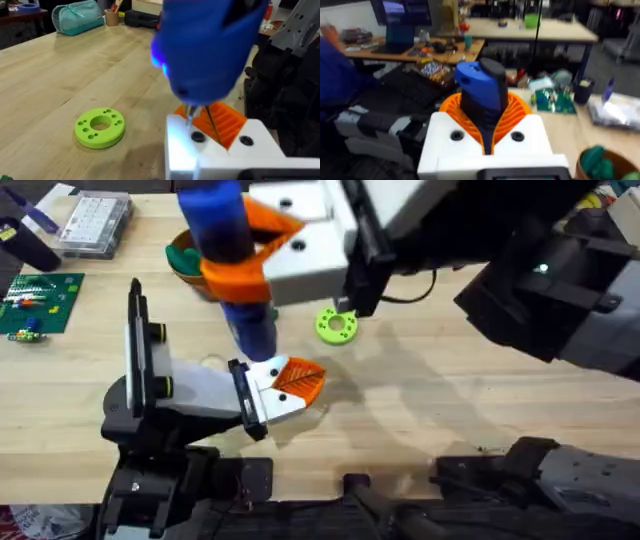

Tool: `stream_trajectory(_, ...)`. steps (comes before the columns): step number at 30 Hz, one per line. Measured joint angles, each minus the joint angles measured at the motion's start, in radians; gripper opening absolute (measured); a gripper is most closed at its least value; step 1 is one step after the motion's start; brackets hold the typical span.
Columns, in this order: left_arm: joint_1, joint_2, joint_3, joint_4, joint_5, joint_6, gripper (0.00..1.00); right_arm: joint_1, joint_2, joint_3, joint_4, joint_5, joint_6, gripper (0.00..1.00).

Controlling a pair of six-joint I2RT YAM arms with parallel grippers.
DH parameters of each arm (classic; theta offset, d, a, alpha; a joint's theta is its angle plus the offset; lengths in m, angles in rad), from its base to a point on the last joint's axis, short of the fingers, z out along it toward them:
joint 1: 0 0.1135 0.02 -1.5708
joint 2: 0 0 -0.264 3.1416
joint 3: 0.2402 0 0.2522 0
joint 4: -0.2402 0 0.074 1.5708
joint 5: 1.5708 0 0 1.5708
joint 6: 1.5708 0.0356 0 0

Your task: Pick up the gripper from the table and insert it into the empty holder that is missing its gripper. Then pick up a screw, insert it into the mounting hole, and use the screwdriver to tighten it. Finally, clean up the table by picking up the vegetable and placing it into the bucket.

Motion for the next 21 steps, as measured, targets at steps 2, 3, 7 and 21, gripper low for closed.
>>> stream_trajectory(2, 0.0, 0.0, 0.0, 0.0, 0.0, 0.0, 0.009, -0.003, 0.0, 0.01, 0.035, 0.0, 0.02, 0.045)
stream_trajectory(3, 0.0, 0.0, 0.0, 0.0, 0.0, 0.0, 0.009, -0.004, 0.0, 0.017, 0.039, -0.001, 0.029, 0.045)
stream_trajectory(7, 0.0, 0.0, 0.0, 0.0, 0.0, 0.0, 0.009, -0.015, 0.0, 0.057, 0.039, -0.001, 0.053, 0.044)
stream_trajectory(21, 0.0, 0.0, 0.0, 0.0, 0.0, 0.0, 0.009, -0.12, 0.0, 0.156, 0.019, -0.005, 0.067, 0.046)
